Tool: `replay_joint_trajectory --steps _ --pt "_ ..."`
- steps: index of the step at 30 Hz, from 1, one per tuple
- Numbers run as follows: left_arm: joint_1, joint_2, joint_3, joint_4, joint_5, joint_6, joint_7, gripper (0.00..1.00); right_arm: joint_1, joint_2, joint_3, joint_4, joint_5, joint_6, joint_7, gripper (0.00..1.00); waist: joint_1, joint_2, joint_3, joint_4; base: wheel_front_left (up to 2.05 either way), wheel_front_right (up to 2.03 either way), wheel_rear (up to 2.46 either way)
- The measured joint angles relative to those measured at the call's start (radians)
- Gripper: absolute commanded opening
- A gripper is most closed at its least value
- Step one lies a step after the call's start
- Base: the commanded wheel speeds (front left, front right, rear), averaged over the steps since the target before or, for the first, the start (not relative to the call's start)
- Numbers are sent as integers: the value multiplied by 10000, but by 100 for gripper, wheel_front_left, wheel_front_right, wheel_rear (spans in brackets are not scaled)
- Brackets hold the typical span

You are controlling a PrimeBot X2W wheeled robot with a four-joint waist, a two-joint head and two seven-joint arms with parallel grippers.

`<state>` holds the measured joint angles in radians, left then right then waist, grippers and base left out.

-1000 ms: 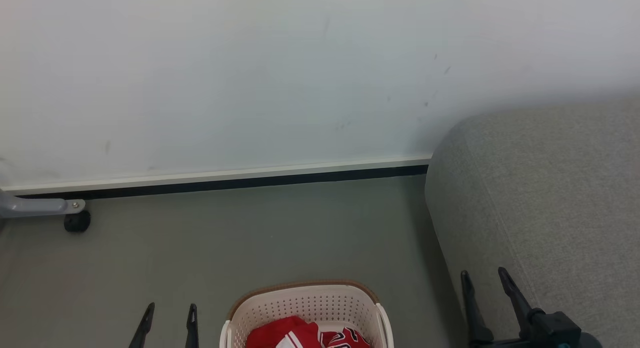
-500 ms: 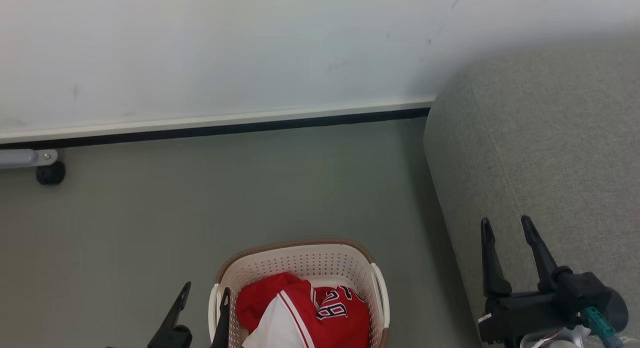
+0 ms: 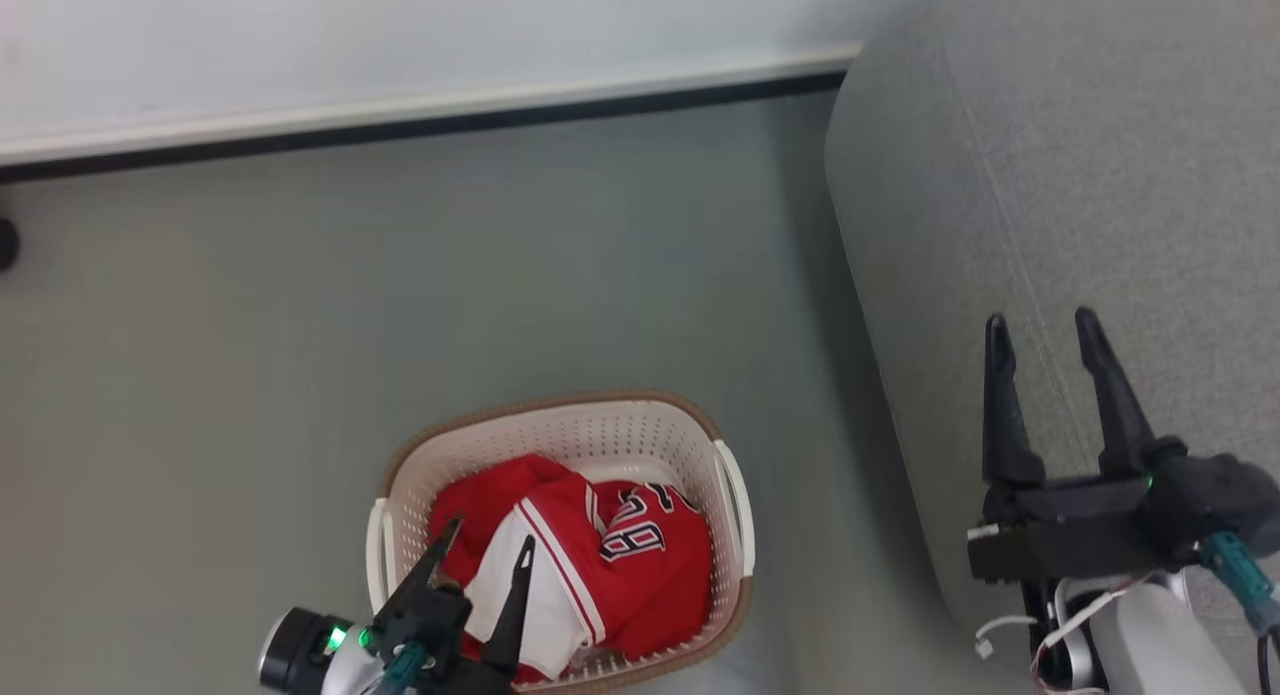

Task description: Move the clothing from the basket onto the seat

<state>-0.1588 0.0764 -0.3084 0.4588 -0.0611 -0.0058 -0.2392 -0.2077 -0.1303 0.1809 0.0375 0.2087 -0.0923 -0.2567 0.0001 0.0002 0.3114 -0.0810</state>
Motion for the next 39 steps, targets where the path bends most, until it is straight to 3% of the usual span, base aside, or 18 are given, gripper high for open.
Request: replay_joint_trajectory --steps 13,39 --pt "-1258 -178 -1043 1406 552 -305 136 100 -1121 -19 -221 -591 -171 2 -2 100 1 1 1711 -466 0 0 0" --pt "-4056 -240 -1804 3476 907 -476 339 100 -2845 -12 -522 -1360 -324 130 -4 100 1 0 4936 -800 0 0 0"
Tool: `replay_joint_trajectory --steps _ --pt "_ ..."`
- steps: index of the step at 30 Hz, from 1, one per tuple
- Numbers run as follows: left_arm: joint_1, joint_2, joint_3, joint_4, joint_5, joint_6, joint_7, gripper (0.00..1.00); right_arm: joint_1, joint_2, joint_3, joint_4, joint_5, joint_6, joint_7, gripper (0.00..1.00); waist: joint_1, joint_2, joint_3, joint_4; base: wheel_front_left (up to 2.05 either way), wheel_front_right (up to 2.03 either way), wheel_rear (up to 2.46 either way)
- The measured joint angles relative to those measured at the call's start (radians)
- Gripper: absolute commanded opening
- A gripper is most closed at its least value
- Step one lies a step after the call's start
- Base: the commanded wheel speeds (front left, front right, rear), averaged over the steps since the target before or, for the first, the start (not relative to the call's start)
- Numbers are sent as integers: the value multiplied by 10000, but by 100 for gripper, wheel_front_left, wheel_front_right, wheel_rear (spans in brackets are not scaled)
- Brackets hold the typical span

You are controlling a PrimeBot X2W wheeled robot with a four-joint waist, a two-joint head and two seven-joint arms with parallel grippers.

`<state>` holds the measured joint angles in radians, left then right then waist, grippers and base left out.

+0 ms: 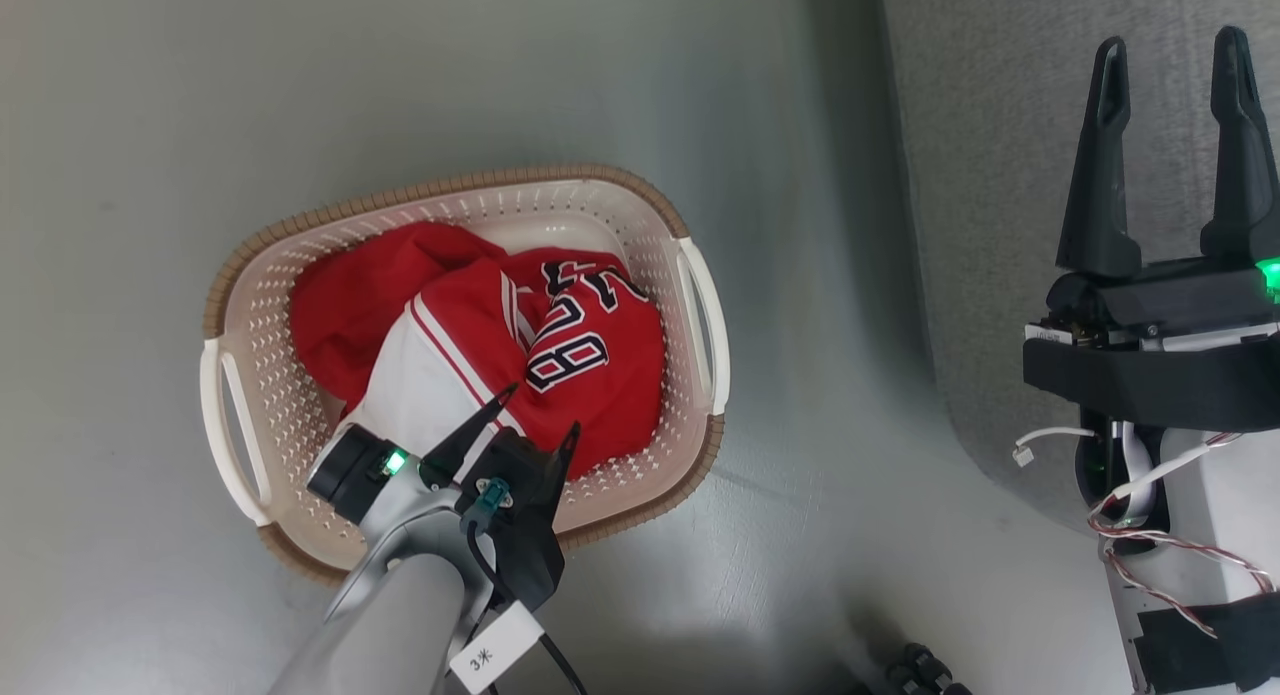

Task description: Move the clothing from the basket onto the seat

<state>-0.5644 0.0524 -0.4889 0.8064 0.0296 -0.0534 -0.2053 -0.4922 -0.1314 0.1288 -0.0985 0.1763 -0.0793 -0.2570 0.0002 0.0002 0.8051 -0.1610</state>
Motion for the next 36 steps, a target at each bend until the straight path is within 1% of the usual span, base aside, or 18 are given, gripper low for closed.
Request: replay_joint_trajectory --steps 5,9,18,20,27,28,29,30,31,32,36 --pt "-283 -4 -12 313 -8 15 -42 100 -122 10 0 -71 -15 15 0 100 -1 0 288 16 0 0 0" --pt "-475 -12 -96 464 -125 104 -77 100 -220 21 15 -171 -44 92 0 100 -1 0 476 13 0 0 0" --pt "-1130 -33 -414 855 -307 313 -63 100 -366 35 17 -408 -232 140 -2 100 -2 0 938 -82 0 0 0" --pt "-1272 -38 -456 947 -366 374 -61 100 -367 38 21 -410 -291 150 -2 100 -2 0 1029 -102 0 0 0" --pt "-1593 -48 -767 1331 -667 815 163 100 -484 69 31 -391 -374 192 -2 100 -2 -2 1171 -166 0 0 0" --pt "-1633 -48 -786 1377 -708 872 198 88 -496 69 29 -389 -378 192 -2 100 -2 -2 1176 -170 0 0 0" --pt "-1671 -48 -798 1413 -742 901 199 59 -505 75 29 -389 -378 194 -2 100 -2 -2 1180 -173 0 0 0" --pt "-1705 -48 -813 1448 -754 924 199 45 -512 82 29 -385 -378 194 -2 100 -2 -2 1184 -177 0 0 0" --pt "-1722 -50 -838 1476 -802 988 199 17 -514 88 29 -383 -378 194 -2 100 -1 -2 1185 -181 0 0 0" --pt "-1726 -50 -871 1511 -857 988 201 0 -514 94 29 -376 -380 196 -2 100 -2 -2 1184 -186 0 0 0" --pt "-1726 -50 -1070 1561 -1001 1037 182 0 -514 123 2 -234 -389 222 -2 100 -1 -2 1125 -190 0 0 0"
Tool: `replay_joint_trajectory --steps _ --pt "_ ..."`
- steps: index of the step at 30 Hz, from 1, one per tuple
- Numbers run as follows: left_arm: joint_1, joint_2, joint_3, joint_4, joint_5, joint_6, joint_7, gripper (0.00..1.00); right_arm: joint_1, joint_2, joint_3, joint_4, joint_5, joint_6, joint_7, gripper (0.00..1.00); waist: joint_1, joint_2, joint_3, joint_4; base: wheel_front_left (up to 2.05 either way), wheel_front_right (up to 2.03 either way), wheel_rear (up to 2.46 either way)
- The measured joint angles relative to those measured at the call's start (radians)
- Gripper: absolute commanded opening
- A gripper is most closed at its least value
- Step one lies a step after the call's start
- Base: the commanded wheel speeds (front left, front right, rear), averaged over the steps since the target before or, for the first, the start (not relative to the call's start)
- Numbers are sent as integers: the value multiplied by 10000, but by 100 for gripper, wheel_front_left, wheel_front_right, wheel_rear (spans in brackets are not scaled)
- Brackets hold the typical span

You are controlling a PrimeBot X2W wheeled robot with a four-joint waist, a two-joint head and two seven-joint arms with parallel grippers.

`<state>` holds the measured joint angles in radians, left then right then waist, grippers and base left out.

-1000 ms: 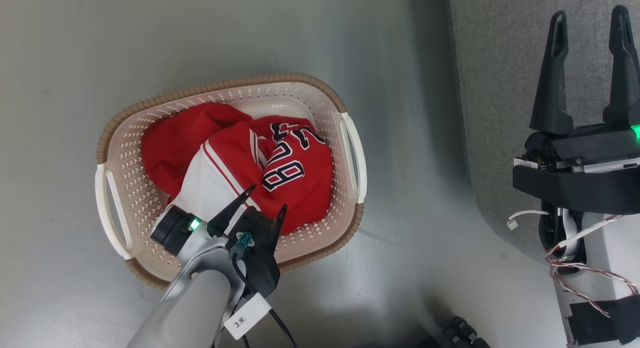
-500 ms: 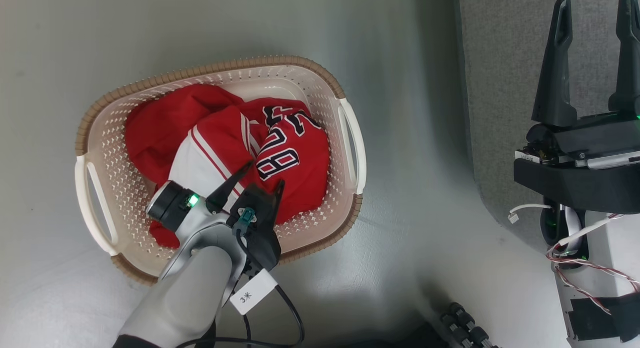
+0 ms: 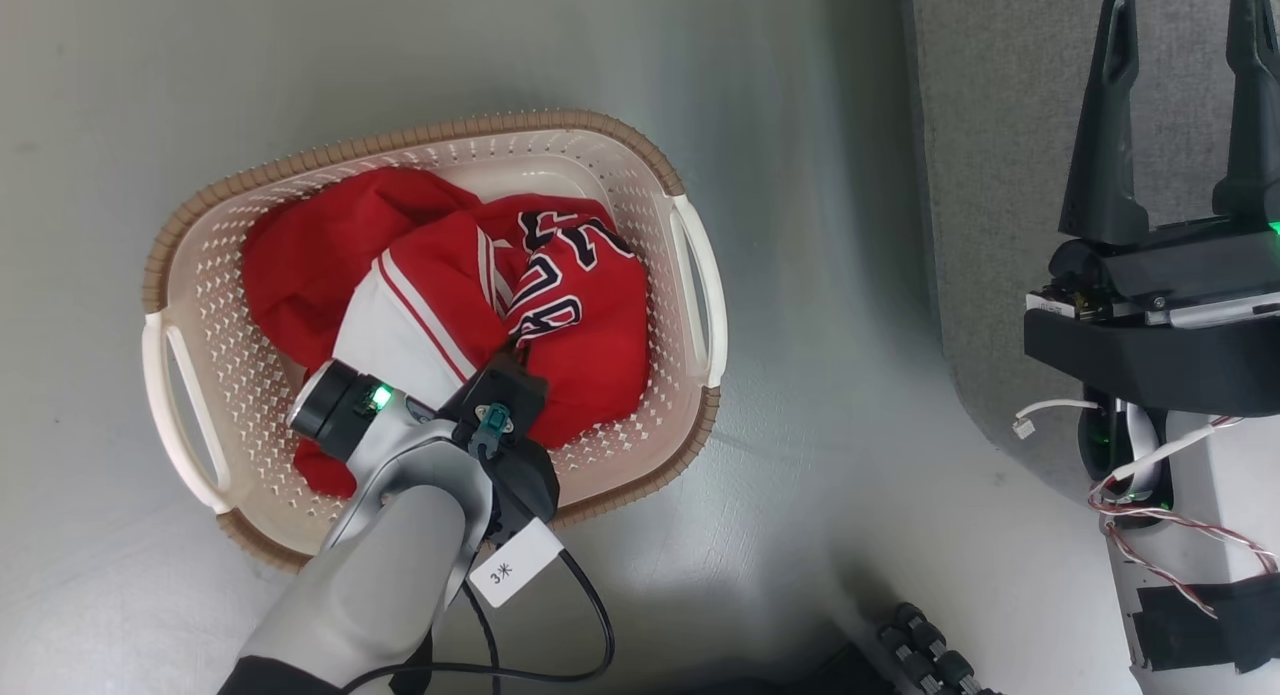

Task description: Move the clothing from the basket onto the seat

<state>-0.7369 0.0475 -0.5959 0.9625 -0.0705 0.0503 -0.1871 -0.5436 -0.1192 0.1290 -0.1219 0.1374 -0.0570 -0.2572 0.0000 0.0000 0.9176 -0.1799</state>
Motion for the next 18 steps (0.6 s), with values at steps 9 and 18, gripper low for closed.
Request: replay_joint_trajectory --steps 9,18 --pt "40 -4 -151 -405 -915 29 -378 0 3 -4 -180 516 -8 42 0 100 0 0 -440 144 0 0 0" --pt "601 -6 -136 -704 -1703 -75 -573 0 81 2 -226 1252 -59 150 0 100 -1 0 -1293 420 0 0 0"
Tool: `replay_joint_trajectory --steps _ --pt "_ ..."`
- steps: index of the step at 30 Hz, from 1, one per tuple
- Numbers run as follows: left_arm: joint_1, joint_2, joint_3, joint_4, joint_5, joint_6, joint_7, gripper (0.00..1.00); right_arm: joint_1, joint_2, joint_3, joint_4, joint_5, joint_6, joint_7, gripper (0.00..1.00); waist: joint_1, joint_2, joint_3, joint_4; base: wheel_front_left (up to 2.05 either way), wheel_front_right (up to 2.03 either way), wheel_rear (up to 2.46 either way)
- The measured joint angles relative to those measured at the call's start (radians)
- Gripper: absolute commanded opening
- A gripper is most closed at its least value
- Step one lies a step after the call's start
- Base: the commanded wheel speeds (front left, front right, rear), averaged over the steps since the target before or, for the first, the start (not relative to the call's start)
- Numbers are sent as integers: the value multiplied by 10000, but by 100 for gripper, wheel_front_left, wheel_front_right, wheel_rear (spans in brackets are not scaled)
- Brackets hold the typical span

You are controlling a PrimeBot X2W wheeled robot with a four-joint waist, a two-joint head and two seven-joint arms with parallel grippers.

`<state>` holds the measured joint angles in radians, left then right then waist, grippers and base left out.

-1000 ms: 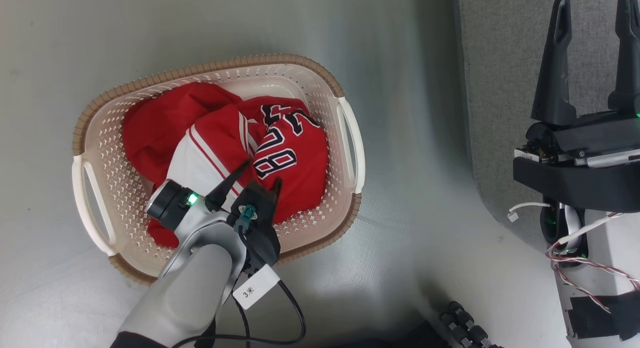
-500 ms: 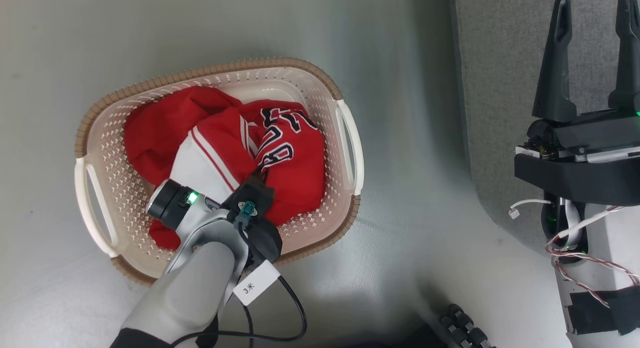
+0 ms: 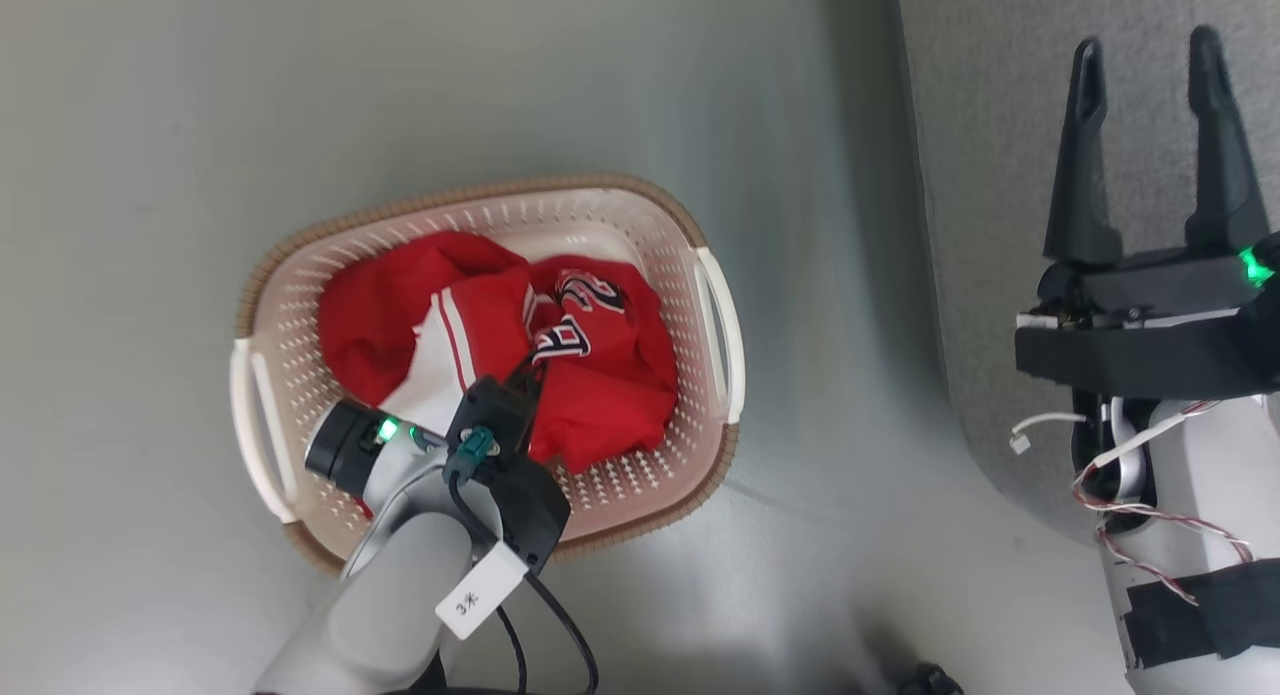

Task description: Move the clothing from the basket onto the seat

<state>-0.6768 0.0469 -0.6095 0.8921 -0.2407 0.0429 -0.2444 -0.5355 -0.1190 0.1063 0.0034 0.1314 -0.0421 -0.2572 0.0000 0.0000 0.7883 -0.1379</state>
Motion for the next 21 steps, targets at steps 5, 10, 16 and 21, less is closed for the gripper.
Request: replay_joint_trajectory --steps 5,10,16,21 --pt "274 -2 -12 -238 -140 -184 -54 0 233 -4 0 393 0 159 0 100 0 0 -590 193 0 0 0" --pt "391 -10 82 -744 -242 -378 -54 0 426 0 -4 826 2 249 2 100 0 0 -1210 396 0 0 0" --pt "441 -17 299 -1494 -516 -623 -54 0 705 -2 -86 1306 23 351 2 100 -1 0 -1982 657 0 0 0" --pt "445 -4 341 -2004 -489 -853 -54 0 759 0 -188 1639 102 435 2 100 -1 0 -2632 867 0 0 0"
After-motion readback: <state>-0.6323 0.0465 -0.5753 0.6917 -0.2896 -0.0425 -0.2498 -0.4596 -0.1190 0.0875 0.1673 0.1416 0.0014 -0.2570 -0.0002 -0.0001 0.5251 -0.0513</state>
